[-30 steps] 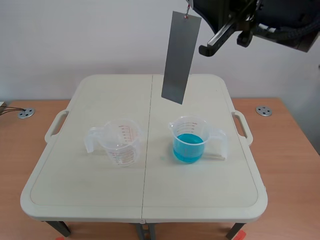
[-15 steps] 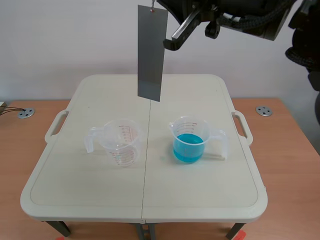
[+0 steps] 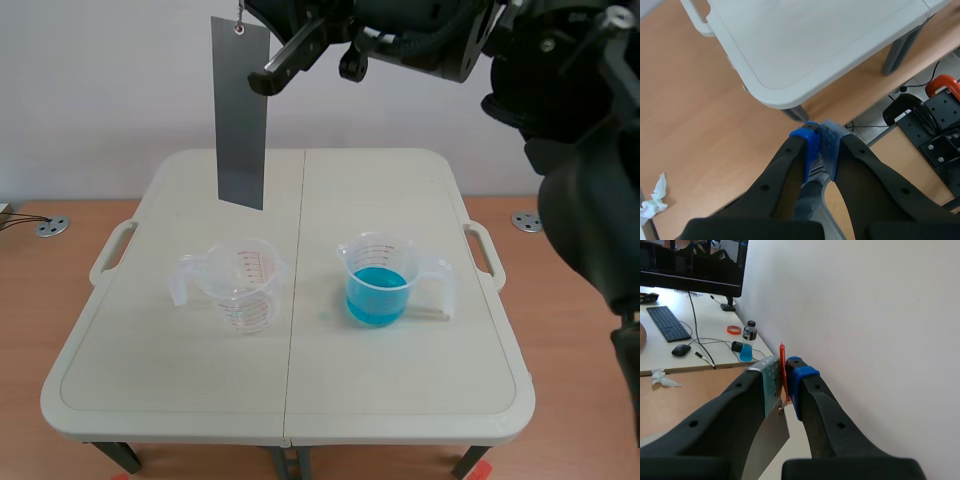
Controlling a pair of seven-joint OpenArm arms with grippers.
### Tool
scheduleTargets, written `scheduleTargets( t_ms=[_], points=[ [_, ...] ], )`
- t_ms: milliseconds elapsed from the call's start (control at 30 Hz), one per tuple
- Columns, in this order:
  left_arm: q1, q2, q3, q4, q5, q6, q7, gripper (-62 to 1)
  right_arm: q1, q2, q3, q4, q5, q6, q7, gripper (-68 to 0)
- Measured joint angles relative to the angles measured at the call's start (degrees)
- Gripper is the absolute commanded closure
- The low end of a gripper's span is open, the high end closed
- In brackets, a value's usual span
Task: Hold the metal plate by the orange handle, dip it into the blue solution, take it out and point at it, then put the plate back in the beaker on the left.
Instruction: 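Put the plate into the left beaker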
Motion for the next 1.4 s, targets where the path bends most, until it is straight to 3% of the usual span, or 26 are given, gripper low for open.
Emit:
scheduleTargets(
  t_ms=[667, 1400],
  points=[
    [0.0, 0.0, 0.0, 0.0, 0.0, 0.0, 0.0, -2.1, 5.1, -5.4, -4.1, -15.2, -0.2, 0.3, 1.1, -1.5],
    [-0.2, 0.0, 0.0, 0.0, 0.0, 0.0, 0.4, -2.1, 5.1, -6.9, -6.2, -21.4, -1.8, 0.7, 1.8, -1.5]
  ],
)
